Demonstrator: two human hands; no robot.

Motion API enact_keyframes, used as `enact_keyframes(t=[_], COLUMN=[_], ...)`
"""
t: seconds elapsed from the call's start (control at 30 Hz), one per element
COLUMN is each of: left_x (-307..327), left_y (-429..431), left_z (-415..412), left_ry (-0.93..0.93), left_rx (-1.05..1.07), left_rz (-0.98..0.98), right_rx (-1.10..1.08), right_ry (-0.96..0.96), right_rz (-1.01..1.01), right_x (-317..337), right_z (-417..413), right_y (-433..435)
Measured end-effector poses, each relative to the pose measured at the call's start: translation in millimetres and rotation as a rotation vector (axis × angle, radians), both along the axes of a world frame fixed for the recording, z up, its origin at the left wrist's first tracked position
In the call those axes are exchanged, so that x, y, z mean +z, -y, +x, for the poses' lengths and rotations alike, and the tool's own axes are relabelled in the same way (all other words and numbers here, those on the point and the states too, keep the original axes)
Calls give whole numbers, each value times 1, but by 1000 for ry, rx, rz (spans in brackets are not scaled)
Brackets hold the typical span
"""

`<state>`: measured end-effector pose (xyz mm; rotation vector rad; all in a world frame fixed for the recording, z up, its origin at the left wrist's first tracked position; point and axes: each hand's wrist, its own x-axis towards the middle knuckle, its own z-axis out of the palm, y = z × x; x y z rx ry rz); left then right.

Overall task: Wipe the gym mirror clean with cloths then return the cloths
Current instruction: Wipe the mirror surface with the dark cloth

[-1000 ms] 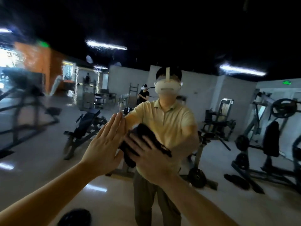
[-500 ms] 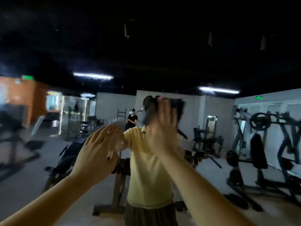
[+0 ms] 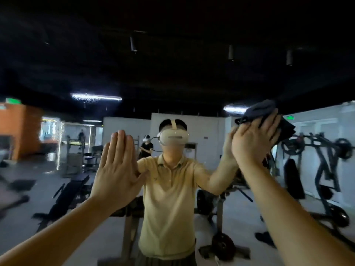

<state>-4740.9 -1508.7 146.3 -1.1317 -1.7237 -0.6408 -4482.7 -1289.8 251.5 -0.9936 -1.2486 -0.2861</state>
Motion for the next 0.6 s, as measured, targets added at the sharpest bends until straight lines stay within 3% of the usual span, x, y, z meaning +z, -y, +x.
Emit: enact_keyframes(t=[0.07, 0.2, 0.3, 0.33, 0.4, 0.5, 0.6], left_x=[2, 3, 5, 6, 6, 3, 3], left_y=[1, 9, 20, 23, 24, 13, 1], left_z=[0, -6, -14, -16, -13, 8, 27], left_ry=[4, -49, -33, -25, -7, 83, 185], left_rx=[21, 52, -24, -31, -10, 43, 125], left_rz=[-19, -70, -126, -148, -158, -108, -90], right_rx=[38, 263, 328, 306, 230, 130, 165], right_ry=[115, 522, 928, 980, 868, 433, 185], right_rz=[149, 434, 546, 558, 464, 165, 27], right_x=[-4, -37, -88, -101, -115, -118, -119], right_z=[-40, -119, -119, -104, -59, 7, 0], right_y=[23, 78, 85, 74, 40, -3, 7])
